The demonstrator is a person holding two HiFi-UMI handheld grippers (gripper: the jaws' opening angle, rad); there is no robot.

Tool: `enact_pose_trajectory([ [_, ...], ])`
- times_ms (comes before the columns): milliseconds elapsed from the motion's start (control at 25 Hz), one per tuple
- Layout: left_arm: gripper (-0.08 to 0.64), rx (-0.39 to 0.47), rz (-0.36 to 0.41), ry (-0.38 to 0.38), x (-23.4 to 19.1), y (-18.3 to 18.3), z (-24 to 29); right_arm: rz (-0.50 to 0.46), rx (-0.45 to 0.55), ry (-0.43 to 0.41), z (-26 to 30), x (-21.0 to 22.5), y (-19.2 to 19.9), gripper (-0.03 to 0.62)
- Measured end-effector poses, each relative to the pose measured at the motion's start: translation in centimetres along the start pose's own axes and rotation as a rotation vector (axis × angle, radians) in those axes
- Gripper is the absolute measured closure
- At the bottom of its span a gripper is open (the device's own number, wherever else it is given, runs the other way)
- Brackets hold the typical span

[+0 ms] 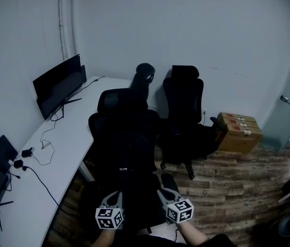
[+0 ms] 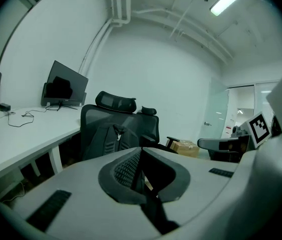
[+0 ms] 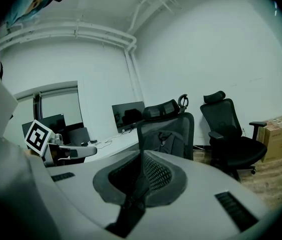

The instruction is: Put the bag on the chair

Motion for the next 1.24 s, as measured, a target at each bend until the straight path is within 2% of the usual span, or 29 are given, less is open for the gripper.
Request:
enact_pose_trajectory([
  [280, 0.540, 0.021, -0.004, -0.006, 1.1, 1.4, -2.2, -0.015, -0.001, -0.006, -1.9, -0.8, 1.1, 0.540],
  [600, 0.540, 0.007, 0.005, 0.022, 2.7, 2.8, -3.5, 0.005, -0.004, -0.023, -3.0, -1.8, 2.7, 0.540],
  [1240, 0.541, -0.010, -0.004, 0.027, 4.7, 3.8, -4.5, 0.030, -0.016, -0.008, -4.5, -1.4, 3.8, 0.543],
])
Point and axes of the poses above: the fingertips, and each gripper's own axes: z forward along the fingers, x to its right, y out of its underside, the point moved 7 cm from there along -z, backward along the fingers, and after that the axes turned 6 degrees about -x, right-handed, at the moved point
